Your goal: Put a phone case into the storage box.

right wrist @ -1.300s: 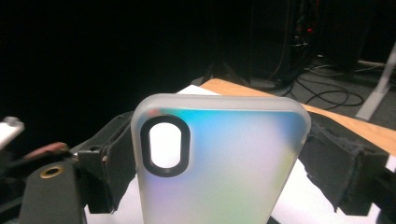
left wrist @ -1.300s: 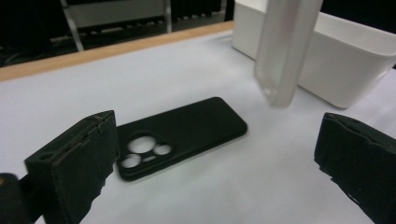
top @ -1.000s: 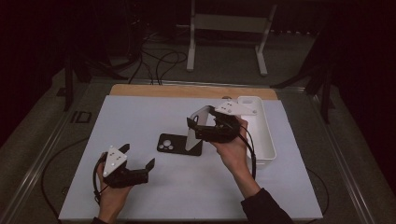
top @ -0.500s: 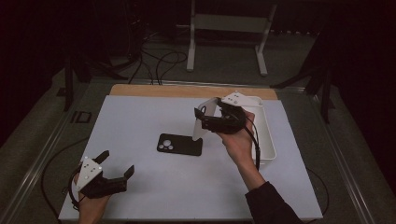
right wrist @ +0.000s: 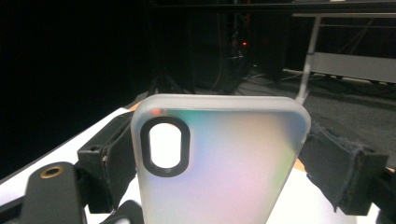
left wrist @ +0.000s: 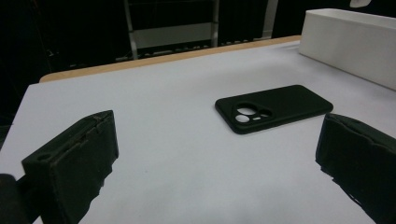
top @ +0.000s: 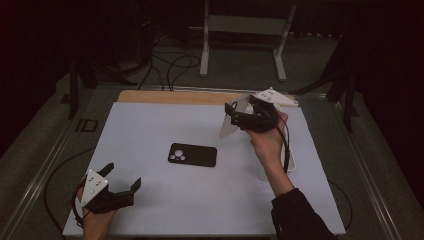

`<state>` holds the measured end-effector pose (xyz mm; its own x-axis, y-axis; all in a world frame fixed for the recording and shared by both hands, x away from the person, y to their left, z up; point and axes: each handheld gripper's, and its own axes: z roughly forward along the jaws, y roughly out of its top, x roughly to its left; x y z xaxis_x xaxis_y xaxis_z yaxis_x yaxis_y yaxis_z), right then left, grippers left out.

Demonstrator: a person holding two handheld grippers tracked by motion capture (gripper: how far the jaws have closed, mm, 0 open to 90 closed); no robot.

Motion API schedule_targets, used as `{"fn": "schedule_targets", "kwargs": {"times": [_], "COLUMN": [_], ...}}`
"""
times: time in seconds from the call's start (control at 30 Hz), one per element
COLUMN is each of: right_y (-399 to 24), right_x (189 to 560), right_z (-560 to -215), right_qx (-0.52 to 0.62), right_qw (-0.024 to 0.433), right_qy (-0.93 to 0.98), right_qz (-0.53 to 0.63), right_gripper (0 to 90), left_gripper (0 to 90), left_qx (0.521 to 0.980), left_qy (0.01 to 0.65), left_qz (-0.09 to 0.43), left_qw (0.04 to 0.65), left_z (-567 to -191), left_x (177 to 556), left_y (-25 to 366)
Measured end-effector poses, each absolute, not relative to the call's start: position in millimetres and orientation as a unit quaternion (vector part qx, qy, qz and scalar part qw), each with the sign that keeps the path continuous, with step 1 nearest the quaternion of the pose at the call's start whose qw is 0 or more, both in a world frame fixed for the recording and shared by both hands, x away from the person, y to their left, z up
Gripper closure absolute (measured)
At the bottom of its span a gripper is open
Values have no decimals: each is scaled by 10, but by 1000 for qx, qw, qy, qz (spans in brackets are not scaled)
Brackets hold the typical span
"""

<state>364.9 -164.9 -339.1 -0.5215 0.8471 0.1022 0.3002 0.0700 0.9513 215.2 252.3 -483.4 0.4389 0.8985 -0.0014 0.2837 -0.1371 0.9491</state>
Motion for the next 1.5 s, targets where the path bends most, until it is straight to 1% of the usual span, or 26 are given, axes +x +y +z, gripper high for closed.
{"fn": "schedule_targets", "kwargs": {"times": [0.47, 0.97, 1.5], "right_y": [-1941, -2072, -2142], "right_x": [3905, 4095, 4233], "right_z": [-3429, -3451, -3457], "right_qx": [450, 467, 479], "right_qw": [281, 312, 331], "right_qy": [671, 663, 659], "right_qz": [518, 495, 476], "right_gripper": [166, 166, 166], "left_gripper": [0, 0, 0], "left_qx": [679, 681, 682], "left_qy": [435, 437, 439], "left_qz": [326, 327, 325], "left_qw": [493, 489, 486], "left_z": [-4849, -4861, -4877], "left_x": [2146, 2159, 2176], "left_y": [2530, 2511, 2489]}}
